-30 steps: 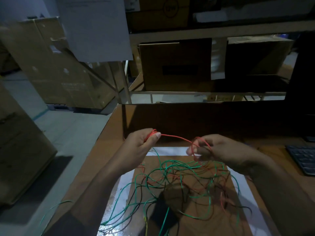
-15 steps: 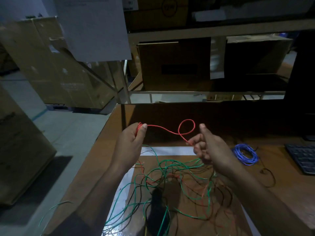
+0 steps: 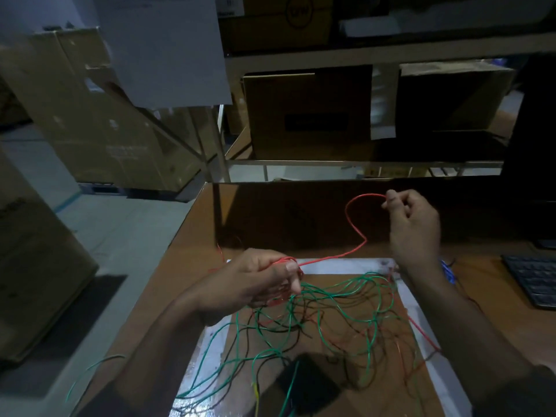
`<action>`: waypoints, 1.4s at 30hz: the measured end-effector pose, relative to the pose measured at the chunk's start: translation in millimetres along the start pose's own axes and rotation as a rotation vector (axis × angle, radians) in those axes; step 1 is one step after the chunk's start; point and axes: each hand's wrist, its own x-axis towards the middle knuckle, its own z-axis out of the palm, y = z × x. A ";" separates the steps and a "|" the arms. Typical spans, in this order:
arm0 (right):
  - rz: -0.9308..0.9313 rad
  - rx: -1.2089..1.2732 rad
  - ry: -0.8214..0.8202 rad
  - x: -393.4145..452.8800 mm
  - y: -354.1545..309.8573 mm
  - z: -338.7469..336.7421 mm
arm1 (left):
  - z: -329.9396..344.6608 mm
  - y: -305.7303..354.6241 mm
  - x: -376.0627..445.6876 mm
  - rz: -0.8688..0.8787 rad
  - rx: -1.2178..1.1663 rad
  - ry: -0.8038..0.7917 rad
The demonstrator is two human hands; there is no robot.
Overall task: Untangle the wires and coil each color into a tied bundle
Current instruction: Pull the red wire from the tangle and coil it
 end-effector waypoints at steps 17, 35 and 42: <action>-0.382 -0.630 -0.990 -100.7 36.1 37.8 | -30.9 23.6 21.8 0.359 -1.269 0.152; -0.723 -0.283 -0.508 -102.0 -14.6 23.7 | -30.8 -25.9 38.7 0.222 0.014 0.659; -0.592 -0.160 -0.323 -61.4 -35.6 18.0 | -5.6 -28.6 31.6 0.151 0.295 0.411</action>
